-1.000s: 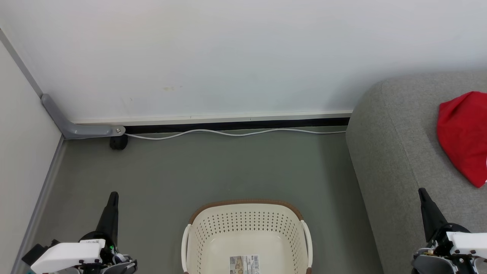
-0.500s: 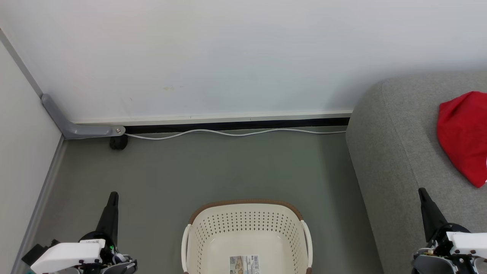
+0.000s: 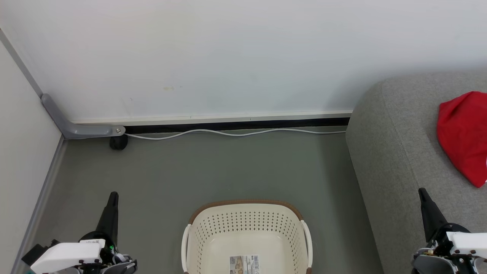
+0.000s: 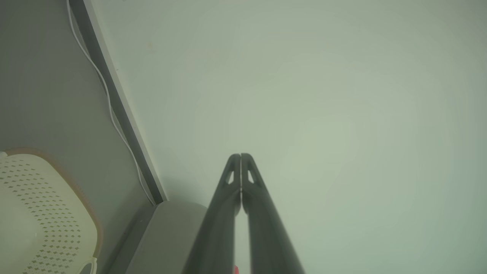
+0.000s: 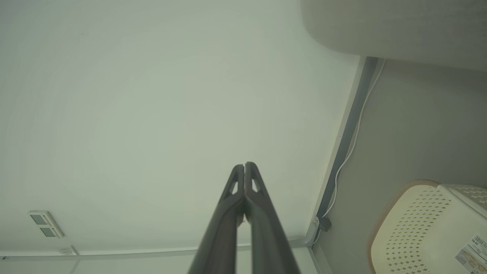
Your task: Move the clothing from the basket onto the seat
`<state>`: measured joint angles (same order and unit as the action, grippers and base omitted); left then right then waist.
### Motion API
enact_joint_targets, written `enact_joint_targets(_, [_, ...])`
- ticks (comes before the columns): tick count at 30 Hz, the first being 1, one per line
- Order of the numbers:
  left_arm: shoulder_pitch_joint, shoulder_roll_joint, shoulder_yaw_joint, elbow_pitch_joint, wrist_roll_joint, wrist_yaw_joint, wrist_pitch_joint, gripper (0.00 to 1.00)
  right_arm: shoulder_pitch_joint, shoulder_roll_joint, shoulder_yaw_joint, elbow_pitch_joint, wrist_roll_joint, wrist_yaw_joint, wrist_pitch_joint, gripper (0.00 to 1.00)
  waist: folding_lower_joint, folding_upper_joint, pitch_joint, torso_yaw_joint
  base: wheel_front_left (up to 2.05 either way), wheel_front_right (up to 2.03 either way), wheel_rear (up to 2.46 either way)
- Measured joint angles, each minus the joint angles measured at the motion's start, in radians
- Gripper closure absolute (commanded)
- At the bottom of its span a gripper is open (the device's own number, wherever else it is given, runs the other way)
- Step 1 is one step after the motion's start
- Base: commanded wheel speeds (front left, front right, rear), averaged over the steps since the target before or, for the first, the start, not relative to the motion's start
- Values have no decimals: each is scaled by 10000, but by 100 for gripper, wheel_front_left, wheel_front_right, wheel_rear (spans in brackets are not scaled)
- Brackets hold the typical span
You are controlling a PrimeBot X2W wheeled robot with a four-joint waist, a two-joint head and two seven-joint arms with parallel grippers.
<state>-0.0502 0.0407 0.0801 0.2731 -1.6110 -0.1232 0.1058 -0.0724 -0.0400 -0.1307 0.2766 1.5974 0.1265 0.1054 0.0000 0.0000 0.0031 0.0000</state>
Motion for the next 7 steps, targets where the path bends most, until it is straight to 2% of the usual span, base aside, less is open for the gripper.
enact_joint_targets(7, [0,0,2,0,0,0,8,100,0,0,0,0,0,0,0,100,0,0,0,0,0,0,0])
